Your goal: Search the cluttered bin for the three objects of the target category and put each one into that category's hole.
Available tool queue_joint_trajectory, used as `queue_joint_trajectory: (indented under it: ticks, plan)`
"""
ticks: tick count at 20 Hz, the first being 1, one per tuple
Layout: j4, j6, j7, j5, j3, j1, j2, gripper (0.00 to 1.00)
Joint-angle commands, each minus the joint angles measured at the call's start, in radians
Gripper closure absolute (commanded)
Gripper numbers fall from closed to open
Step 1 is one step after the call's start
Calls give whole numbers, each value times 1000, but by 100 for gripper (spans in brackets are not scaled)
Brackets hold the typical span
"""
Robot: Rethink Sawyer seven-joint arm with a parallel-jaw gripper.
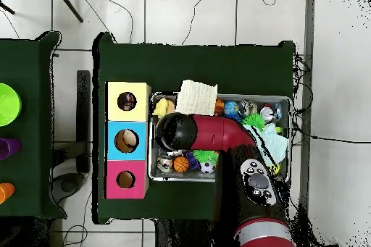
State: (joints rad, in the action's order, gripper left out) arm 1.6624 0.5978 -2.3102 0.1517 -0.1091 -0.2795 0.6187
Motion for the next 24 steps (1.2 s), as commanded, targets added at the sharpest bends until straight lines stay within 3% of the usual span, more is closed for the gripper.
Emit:
queue_joint_trajectory:
  ticks: [1, 24]
  plan:
    - [97, -99, 47, 73, -76, -4, -50, 100]
    - [86, -122, 34, 93, -70, 3, -86, 100]
